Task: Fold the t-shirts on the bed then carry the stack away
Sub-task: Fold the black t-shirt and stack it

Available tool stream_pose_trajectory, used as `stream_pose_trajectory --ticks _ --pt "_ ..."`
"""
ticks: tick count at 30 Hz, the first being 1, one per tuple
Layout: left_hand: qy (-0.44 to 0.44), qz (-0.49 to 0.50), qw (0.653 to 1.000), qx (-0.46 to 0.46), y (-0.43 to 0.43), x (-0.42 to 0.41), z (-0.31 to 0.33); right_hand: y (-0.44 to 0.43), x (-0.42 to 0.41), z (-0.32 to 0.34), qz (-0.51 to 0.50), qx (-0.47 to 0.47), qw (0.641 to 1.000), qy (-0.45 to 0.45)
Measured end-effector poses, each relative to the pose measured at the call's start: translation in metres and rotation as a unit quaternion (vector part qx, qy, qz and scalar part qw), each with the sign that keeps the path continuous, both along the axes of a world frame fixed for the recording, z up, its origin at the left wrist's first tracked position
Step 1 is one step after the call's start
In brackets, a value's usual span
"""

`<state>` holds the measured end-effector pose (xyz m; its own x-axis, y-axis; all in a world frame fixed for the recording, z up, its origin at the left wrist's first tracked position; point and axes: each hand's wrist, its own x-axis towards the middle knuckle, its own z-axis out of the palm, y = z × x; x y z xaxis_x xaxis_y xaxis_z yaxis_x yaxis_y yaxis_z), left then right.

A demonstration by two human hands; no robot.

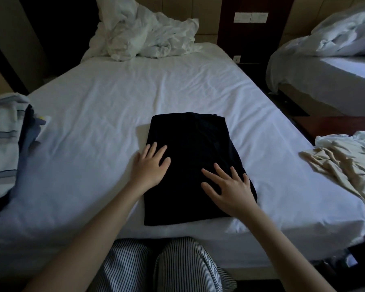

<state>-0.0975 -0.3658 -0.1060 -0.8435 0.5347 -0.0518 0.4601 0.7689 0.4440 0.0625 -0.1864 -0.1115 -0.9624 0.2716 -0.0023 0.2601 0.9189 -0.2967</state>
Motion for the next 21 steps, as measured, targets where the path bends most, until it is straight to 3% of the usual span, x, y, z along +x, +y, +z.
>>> stream_pose_trajectory --ticks 2,4,8,12,15,17,21 --pt "-0.018 0.064 0.994 0.085 -0.007 -0.003 -0.001 0.007 -0.009 0.019 -0.067 -0.065 0.992 0.080" --pt "-0.079 0.121 0.976 0.163 -0.013 -0.011 0.006 0.017 -0.026 0.032 -0.178 -0.074 0.969 0.155" --pt "-0.232 0.118 0.937 0.232 -0.011 -0.020 0.022 0.025 -0.061 0.042 -0.268 -0.193 0.941 0.072" --pt "-0.331 0.160 0.869 0.332 0.001 -0.022 0.025 0.021 -0.079 0.029 -0.267 -0.271 0.924 0.043" --pt "-0.422 0.131 0.801 0.405 0.010 -0.011 0.029 0.023 -0.085 0.031 -0.238 -0.422 0.871 0.080" --pt "-0.427 0.124 0.790 0.423 0.015 -0.006 0.025 0.024 -0.083 0.036 -0.226 -0.465 0.852 0.078" --pt "-0.379 0.120 0.806 0.438 0.010 0.001 0.029 0.020 -0.073 0.044 -0.187 -0.514 0.830 0.107"
